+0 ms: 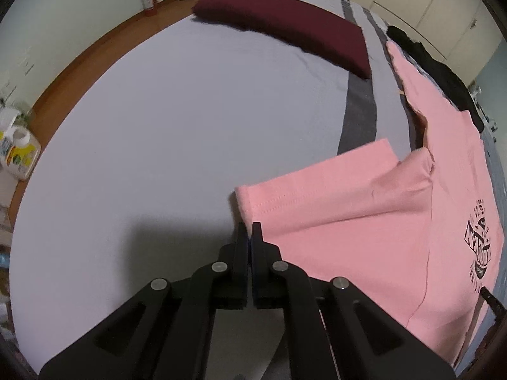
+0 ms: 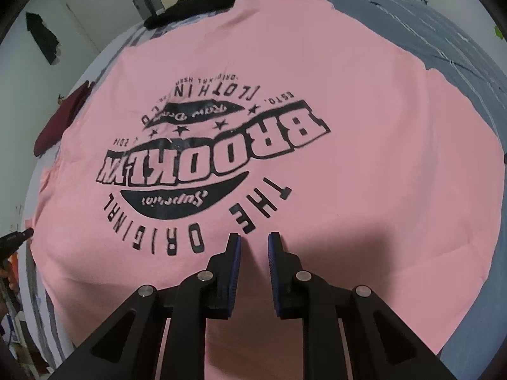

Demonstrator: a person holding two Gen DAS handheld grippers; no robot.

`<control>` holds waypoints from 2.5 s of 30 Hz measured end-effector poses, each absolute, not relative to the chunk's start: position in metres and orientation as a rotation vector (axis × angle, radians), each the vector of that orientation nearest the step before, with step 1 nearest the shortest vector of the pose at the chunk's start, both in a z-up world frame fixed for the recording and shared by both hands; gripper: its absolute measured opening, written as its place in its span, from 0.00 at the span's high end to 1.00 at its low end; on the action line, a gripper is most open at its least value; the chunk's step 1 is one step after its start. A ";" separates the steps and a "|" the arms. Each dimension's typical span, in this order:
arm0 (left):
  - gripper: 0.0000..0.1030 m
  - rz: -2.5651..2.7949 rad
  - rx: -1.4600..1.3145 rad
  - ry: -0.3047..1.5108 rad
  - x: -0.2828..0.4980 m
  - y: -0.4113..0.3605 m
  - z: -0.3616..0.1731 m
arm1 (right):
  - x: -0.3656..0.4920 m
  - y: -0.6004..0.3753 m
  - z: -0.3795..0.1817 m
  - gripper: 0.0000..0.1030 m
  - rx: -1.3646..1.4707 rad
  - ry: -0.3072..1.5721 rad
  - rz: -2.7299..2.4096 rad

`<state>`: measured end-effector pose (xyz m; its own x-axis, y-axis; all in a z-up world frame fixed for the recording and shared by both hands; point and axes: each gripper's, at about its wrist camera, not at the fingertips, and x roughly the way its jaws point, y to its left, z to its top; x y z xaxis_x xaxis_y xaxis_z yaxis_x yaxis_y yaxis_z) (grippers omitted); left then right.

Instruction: Fold clothes

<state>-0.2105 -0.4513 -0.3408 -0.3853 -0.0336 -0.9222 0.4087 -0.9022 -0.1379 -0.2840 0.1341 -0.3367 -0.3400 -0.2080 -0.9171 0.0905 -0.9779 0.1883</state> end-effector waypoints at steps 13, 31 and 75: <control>0.35 -2.537 1.283 0.395 -0.236 -0.426 -0.272 | -0.302 0.128 -0.317 0.79 1.590 -0.105 -2.477; 0.78 -2.706 1.732 0.055 -0.332 -0.352 -0.343 | -0.324 0.123 -0.315 0.78 1.566 -0.163 -2.522; 0.84 -2.613 1.710 0.332 -0.224 -0.210 -0.310 | -0.331 0.378 -0.309 0.52 1.667 -0.306 -2.885</control>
<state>-0.2239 -0.2097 -0.3095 -0.4072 0.1138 -0.9062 0.1164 -0.9776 -0.1751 -0.3311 0.3778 -0.3092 -0.4881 0.0848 -0.8687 -0.2650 -0.9627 0.0549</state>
